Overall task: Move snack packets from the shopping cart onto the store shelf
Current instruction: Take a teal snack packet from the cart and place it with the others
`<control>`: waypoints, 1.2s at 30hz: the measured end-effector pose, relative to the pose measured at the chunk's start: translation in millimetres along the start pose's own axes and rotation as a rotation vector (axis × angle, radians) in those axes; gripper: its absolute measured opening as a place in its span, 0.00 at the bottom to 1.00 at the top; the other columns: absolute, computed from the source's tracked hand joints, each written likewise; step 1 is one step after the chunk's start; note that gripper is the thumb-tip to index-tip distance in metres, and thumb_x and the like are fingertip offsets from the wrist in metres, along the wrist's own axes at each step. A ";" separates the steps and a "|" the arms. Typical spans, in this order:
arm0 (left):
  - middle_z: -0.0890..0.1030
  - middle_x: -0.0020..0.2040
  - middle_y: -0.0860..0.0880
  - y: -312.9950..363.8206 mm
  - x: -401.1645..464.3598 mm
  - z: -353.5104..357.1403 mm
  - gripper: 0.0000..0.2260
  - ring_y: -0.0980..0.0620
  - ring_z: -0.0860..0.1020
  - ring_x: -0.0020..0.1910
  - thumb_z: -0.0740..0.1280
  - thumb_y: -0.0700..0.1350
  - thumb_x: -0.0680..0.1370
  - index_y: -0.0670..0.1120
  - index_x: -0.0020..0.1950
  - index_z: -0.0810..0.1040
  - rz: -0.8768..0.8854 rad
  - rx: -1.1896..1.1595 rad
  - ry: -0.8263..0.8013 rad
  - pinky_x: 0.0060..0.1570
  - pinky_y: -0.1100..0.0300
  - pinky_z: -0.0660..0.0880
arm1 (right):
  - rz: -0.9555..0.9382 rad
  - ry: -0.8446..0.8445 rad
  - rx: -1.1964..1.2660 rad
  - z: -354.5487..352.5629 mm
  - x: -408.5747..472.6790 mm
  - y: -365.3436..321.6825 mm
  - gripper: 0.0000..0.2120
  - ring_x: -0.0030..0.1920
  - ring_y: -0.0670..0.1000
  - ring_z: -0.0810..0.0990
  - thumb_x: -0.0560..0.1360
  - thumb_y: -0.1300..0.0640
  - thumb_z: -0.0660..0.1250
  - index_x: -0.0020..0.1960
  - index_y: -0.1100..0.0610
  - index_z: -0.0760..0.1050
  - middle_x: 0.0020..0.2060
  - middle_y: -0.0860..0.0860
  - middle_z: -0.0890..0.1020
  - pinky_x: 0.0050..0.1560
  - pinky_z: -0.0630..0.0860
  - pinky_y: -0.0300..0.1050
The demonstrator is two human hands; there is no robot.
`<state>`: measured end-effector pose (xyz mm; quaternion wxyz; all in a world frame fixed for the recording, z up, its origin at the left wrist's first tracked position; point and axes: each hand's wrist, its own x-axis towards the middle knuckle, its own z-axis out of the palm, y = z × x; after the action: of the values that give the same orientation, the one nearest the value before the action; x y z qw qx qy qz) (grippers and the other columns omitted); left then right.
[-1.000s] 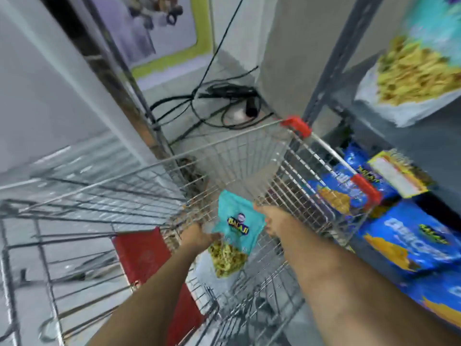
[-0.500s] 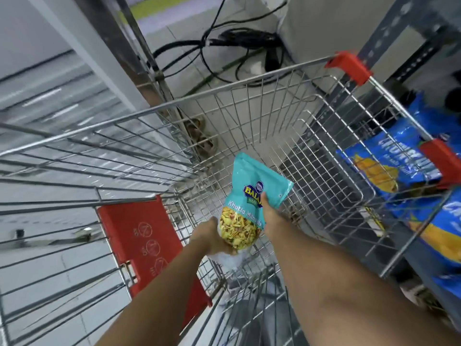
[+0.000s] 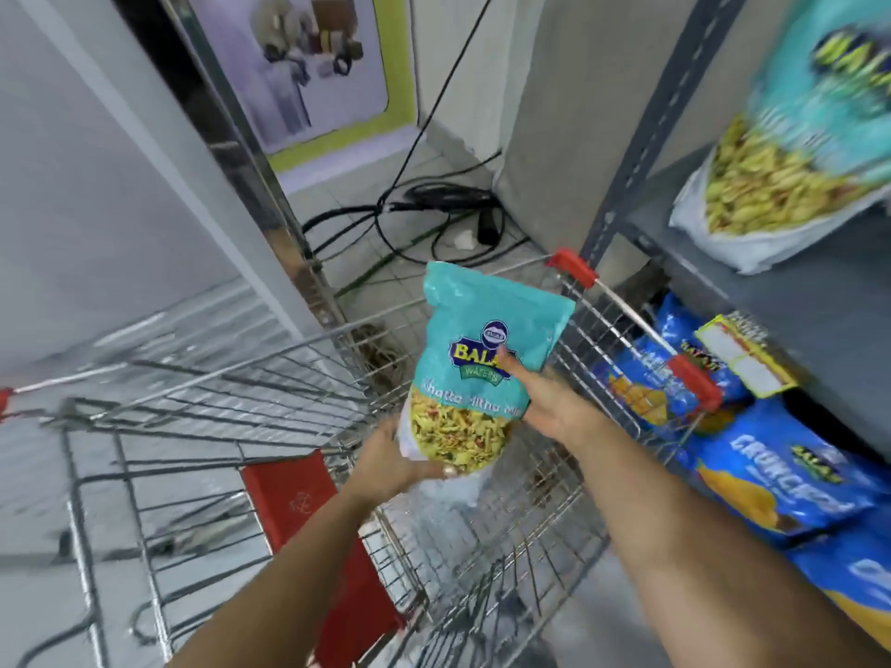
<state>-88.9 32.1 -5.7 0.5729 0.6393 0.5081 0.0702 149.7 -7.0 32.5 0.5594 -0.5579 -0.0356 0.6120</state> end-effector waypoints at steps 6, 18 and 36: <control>0.86 0.47 0.61 66.3 -23.7 4.1 0.30 0.59 0.84 0.48 0.83 0.64 0.50 0.63 0.50 0.81 0.075 0.011 -0.072 0.50 0.58 0.81 | -0.237 0.040 -0.095 4.5 -84.0 -65.2 0.17 0.64 0.61 0.78 0.76 0.62 0.68 0.65 0.59 0.76 0.64 0.61 0.80 0.66 0.74 0.61; 0.86 0.53 0.52 231.0 -21.8 105.9 0.39 0.52 0.84 0.53 0.85 0.56 0.50 0.50 0.58 0.78 0.510 0.023 -0.330 0.53 0.52 0.81 | -0.686 0.356 -0.024 -81.6 -245.4 -159.5 0.28 0.48 0.54 0.86 0.54 0.49 0.80 0.52 0.55 0.82 0.52 0.54 0.87 0.49 0.83 0.51; 0.82 0.52 0.60 381.0 35.2 320.3 0.27 0.79 0.75 0.48 0.84 0.48 0.60 0.54 0.56 0.79 0.868 0.220 -0.573 0.44 0.83 0.69 | -0.998 0.719 -0.061 -246.7 -301.1 -226.7 0.16 0.43 0.43 0.88 0.62 0.53 0.81 0.47 0.50 0.82 0.42 0.41 0.88 0.37 0.81 0.35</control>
<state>359.8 -88.2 176.4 0.5365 0.8407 0.0244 0.0697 399.4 -284.1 285.0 0.7391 -0.6611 -0.1193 0.0488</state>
